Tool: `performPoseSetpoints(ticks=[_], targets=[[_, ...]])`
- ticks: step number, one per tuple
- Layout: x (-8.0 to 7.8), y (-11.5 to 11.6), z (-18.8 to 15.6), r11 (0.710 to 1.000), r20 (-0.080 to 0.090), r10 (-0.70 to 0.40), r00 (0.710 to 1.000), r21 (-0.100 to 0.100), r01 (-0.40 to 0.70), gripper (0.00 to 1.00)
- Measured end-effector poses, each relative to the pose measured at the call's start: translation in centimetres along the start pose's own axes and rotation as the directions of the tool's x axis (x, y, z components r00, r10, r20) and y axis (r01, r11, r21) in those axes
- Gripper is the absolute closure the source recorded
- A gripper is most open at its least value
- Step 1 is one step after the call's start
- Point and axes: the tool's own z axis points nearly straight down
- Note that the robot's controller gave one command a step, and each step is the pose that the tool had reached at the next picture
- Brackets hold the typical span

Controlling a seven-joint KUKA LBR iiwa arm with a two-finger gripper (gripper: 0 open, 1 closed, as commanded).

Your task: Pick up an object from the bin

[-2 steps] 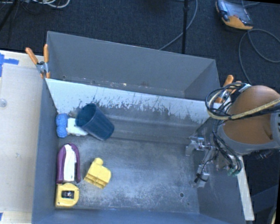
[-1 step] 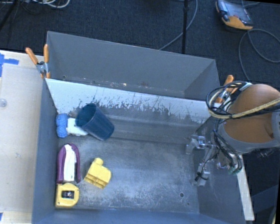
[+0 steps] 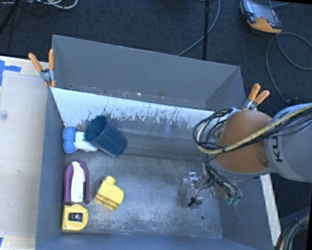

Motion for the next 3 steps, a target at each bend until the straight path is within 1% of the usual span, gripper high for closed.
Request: performPoseSetpoints(ticks=[1, 2, 3], targets=[[0.0, 0.0, 0.0, 1.0, 0.0, -0.001, 1.0, 0.0, 0.001, 0.0], [0.0, 0.0, 0.0, 1.0, 0.0, -0.002, 1.0, 0.0, 0.002, 0.0], [-2.9, 3.3, 0.0, 0.999, 0.001, -0.04, 0.999, 0.002, 0.04, 0.0]])
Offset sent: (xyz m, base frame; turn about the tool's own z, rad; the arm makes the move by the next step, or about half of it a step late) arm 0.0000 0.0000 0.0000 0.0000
